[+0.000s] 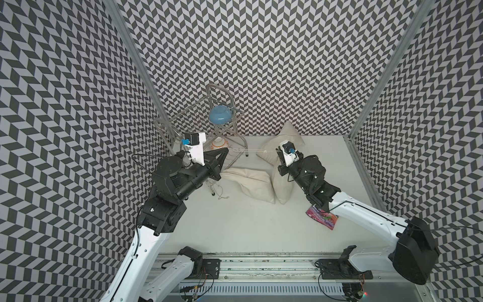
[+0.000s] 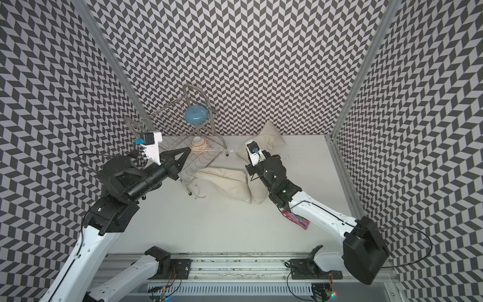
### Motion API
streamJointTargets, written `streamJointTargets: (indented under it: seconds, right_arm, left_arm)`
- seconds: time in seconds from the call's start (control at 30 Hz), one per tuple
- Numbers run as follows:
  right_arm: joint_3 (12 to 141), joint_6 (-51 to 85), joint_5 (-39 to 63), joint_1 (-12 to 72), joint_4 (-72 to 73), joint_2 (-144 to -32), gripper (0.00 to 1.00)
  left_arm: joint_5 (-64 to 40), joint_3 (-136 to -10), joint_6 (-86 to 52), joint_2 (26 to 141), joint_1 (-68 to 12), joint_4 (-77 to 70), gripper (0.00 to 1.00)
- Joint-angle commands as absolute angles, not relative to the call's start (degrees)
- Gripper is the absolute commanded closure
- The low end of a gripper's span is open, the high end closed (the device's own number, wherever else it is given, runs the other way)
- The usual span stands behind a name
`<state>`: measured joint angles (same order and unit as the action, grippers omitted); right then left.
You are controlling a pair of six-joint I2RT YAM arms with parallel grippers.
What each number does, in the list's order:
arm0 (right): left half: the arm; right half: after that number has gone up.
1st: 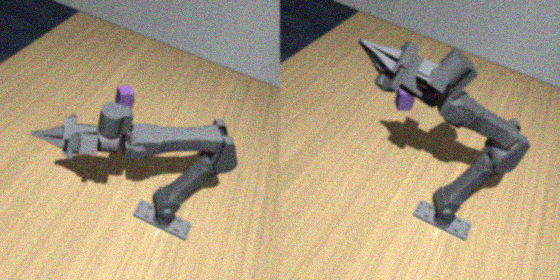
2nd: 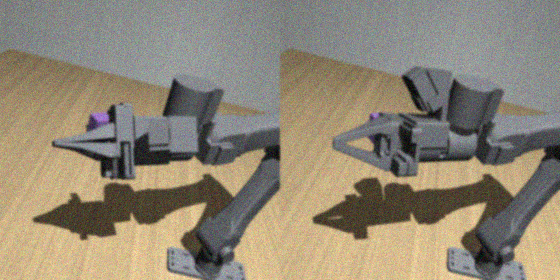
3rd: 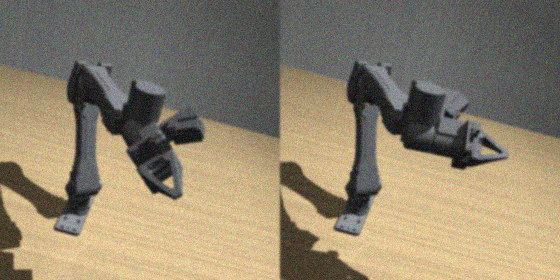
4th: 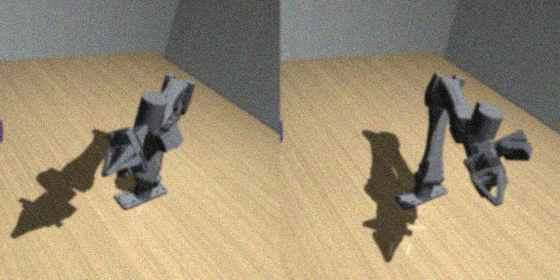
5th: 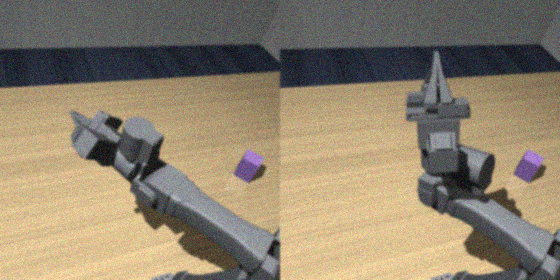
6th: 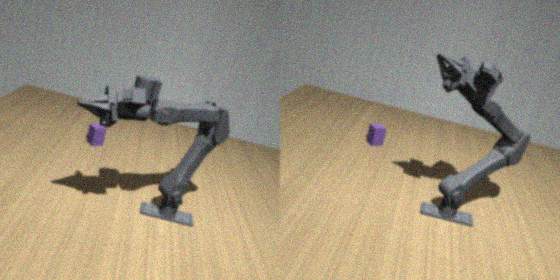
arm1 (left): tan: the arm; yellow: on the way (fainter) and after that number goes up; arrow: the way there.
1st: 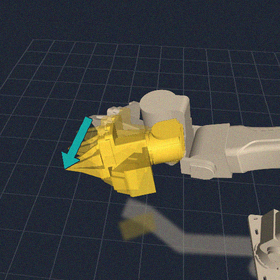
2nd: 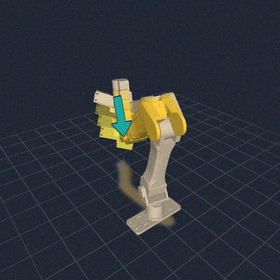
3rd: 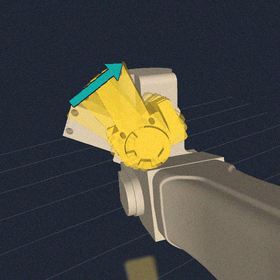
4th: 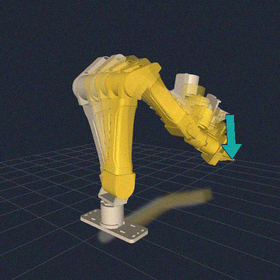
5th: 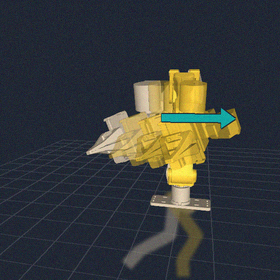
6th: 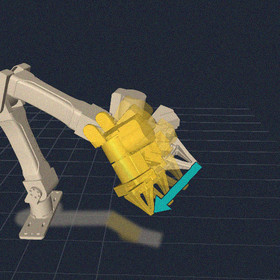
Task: Close the soil bag
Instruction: Frap the soil bag at the center of the board.
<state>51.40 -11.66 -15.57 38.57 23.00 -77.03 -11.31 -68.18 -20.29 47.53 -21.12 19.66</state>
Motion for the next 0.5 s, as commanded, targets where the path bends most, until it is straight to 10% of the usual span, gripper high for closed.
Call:
streamJointTargets:
  seconds: [0.0, 0.47]
  right_arm:
    - [43.5, -6.1, -29.8, 31.8, 16.9, -82.8, 0.92]
    - [44.3, -5.4, -5.1, 30.1, 16.8, -69.0, 0.92]
  left_arm:
    - [0.8, -69.2, -18.9, 40.0, -19.0, 6.8, 1.0]
    - [-6.9, -62.4, -16.1, 45.7, -18.9, 6.2, 1.0]
